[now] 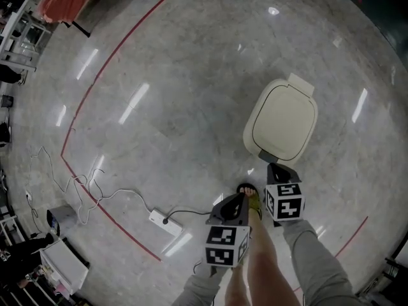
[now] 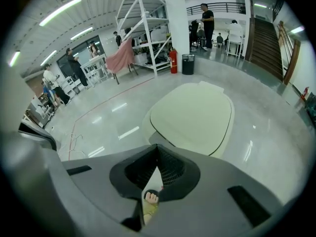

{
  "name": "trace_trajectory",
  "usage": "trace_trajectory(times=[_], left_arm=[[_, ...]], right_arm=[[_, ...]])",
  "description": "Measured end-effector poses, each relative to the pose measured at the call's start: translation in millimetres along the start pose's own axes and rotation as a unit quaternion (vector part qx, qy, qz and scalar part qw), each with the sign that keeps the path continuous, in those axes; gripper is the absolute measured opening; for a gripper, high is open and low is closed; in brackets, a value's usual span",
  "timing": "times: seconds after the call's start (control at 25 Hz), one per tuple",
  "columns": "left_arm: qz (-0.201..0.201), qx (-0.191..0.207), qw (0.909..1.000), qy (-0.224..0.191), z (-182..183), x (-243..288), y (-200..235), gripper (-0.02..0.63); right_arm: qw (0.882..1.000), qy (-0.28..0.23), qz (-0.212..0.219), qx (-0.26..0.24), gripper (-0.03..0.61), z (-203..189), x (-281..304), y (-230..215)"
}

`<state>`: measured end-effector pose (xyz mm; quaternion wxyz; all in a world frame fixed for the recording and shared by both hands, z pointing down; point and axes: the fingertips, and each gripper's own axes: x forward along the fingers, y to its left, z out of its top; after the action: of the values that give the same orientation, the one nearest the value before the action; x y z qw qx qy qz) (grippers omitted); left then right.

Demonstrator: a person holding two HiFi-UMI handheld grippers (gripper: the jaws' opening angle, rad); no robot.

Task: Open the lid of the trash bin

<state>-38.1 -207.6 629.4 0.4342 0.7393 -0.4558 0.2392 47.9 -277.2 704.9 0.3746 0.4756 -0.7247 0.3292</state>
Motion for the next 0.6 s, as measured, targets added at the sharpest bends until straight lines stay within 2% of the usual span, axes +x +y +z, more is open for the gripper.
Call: trace_trajectory(times=[0.48,0.6], left_arm=[[0.006,-0.009,0.9999,-0.002,-12,23,13,0.005],[0.008,-0.012,0.9999,-0.003,-13,25,14,0.005]], right_arm=[[1.0,0.005,-0.007,-0.009,-0.005,-14,29,-7],[1.0,0.0,-0.003,0.001,-0.005,-16,30,-6]])
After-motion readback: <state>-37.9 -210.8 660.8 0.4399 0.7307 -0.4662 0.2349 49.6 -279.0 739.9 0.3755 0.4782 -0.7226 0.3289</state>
